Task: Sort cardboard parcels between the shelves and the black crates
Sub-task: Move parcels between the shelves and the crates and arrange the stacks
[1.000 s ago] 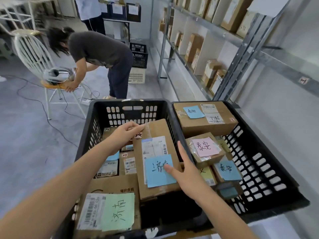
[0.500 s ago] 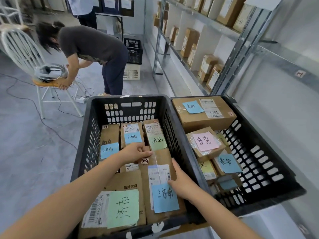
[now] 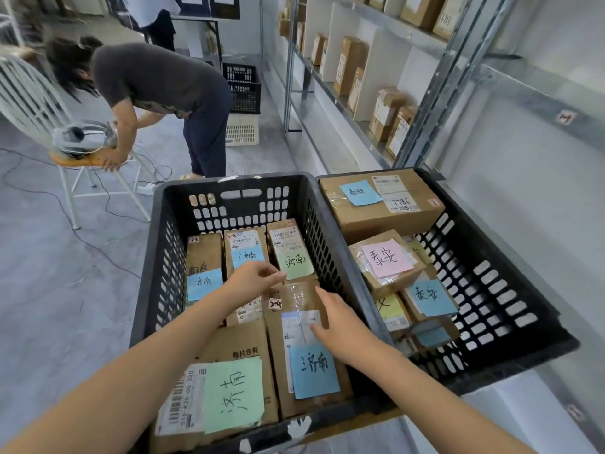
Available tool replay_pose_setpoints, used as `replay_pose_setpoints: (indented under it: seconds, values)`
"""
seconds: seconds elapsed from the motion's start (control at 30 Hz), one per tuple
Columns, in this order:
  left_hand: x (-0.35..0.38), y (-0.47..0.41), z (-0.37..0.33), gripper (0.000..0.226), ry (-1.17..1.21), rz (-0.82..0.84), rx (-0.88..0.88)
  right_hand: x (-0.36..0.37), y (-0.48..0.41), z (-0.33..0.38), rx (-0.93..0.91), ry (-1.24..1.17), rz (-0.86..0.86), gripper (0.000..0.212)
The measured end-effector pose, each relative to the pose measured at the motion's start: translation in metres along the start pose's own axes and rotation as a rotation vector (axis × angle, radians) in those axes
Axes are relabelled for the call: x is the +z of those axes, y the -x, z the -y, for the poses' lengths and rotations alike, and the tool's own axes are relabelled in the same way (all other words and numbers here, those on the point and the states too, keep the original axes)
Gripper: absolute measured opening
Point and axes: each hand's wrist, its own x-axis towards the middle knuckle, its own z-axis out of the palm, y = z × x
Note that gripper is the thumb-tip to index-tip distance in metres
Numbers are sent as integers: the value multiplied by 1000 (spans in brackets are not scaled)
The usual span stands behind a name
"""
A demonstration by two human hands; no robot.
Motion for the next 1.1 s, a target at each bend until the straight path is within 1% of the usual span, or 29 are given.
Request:
replay_pose_setpoints:
  seconds: [0.07,0.17,0.27,0.37,0.47,0.57,0.73,0.9,1.0,1.1]
  values:
    - [-2,1,-23,21,-27,-64,72,-13,1,8,-101,39,-79,61]
    - [-3,5,-63,27,-121,-85,200,-42,2,21,-236,94,-213,55]
    - [-3,9,-97,35,-209,-138,347,-76,6,27,-264,161,-323,56]
    - [-3,11,-127,46,-324,-177,506,-107,15,24,-271,240,-430,51]
    - [3,10,-160,56,-403,-215,605,-136,29,15,-237,261,-514,55]
    - [16,9,-196,60,-398,-226,689,-167,49,5,-194,237,-595,55]
    - [41,7,-259,61,-369,-206,816,-218,96,-10,-148,280,-758,49]
    - [73,12,-332,62,-343,-166,952,-269,155,-28,-101,369,-930,50]
    - [94,23,-380,62,-312,-112,1062,-298,192,-42,-35,384,-1035,50]
    - [118,40,-425,58,-285,-102,1185,-322,232,-56,52,383,-1122,53]
